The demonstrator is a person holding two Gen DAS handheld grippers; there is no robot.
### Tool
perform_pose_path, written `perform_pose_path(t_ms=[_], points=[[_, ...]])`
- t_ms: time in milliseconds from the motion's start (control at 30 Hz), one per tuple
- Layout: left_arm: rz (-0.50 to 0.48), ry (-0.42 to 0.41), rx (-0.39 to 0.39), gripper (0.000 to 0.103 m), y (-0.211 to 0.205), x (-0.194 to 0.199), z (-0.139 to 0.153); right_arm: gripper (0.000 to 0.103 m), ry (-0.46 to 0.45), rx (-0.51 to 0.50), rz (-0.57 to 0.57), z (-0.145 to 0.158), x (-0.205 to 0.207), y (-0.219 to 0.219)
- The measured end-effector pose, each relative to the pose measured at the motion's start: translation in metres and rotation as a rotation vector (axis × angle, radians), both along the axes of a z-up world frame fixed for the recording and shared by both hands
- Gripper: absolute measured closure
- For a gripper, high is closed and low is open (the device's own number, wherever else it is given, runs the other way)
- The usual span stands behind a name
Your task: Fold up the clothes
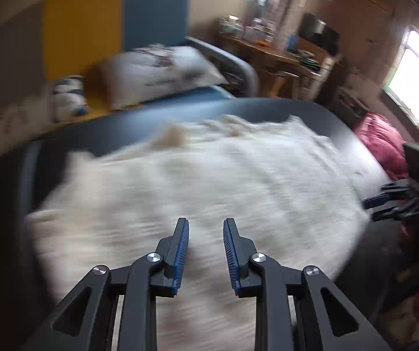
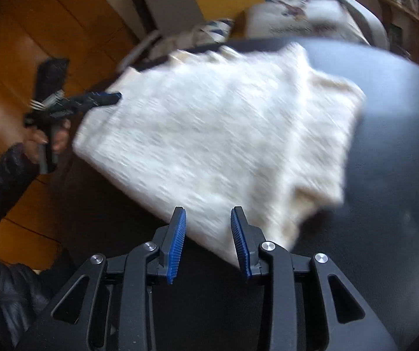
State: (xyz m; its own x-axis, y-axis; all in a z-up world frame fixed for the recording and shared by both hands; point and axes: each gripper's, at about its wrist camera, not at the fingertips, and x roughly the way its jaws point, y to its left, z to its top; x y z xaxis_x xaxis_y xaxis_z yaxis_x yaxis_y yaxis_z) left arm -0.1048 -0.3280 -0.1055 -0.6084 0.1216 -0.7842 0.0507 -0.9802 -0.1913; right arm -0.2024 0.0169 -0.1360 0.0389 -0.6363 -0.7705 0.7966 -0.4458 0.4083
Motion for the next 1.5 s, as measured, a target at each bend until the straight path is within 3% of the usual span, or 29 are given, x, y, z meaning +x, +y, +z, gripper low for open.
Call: perform_pose_path(t_ms=[67, 233, 367, 533, 733, 933, 1000, 1100, 1133, 1267, 1433, 1500], points=[[0.036, 0.018, -0.006, 0.077, -0.026, 0.005, 0.004, 0.059, 0.025, 0.006, 0.019, 0.008, 0.001, -0.022], [0.059, 0.012, 0.056, 0.069, -0.063, -0.008, 0.008, 0.058, 0.034, 0.062, 0.055, 0.001, 0.006, -0.085], [-0.057, 0.007, 0.017, 0.064, -0.043, -0.041, 0.01, 0.056, 0.028, 0.147, 0.073, -0.02, 0.012, -0.109], [-0.214, -0.088, -0.024, 0.061, -0.01, -0.09, -0.009, 0.052, -0.015, 0.096, 0.035, -0.023, 0.009, -0.097], [-0.285, -0.128, -0.068, 0.06, 0.015, -0.13, -0.025, 0.052, -0.017, 0.06, 0.041, -0.024, 0.008, -0.084], [-0.326, -0.175, -0.125, 0.06, 0.03, -0.142, -0.043, 0.052, 0.079, 0.09, 0.072, -0.024, 0.021, -0.085], [-0.328, -0.157, -0.139, 0.065, 0.032, -0.139, -0.042, 0.052, 0.12, 0.11, 0.09, -0.023, 0.027, -0.087], [-0.324, -0.108, -0.181, 0.092, 0.034, -0.13, -0.034, 0.052, 0.095, 0.093, 0.075, -0.023, 0.022, -0.08], [-0.341, -0.104, -0.186, 0.094, 0.036, -0.127, -0.032, 0.052, 0.086, 0.087, 0.07, -0.023, 0.021, -0.078], [-0.374, -0.125, -0.181, 0.094, 0.033, -0.123, -0.03, 0.052, 0.069, 0.081, 0.058, -0.024, 0.022, -0.081], [-0.402, -0.163, -0.163, 0.077, 0.025, -0.12, -0.03, 0.052, 0.073, 0.08, 0.059, -0.025, 0.022, -0.087], [-0.413, -0.179, -0.156, 0.075, 0.022, -0.119, -0.029, 0.052, 0.073, 0.077, 0.059, -0.026, 0.021, -0.089]])
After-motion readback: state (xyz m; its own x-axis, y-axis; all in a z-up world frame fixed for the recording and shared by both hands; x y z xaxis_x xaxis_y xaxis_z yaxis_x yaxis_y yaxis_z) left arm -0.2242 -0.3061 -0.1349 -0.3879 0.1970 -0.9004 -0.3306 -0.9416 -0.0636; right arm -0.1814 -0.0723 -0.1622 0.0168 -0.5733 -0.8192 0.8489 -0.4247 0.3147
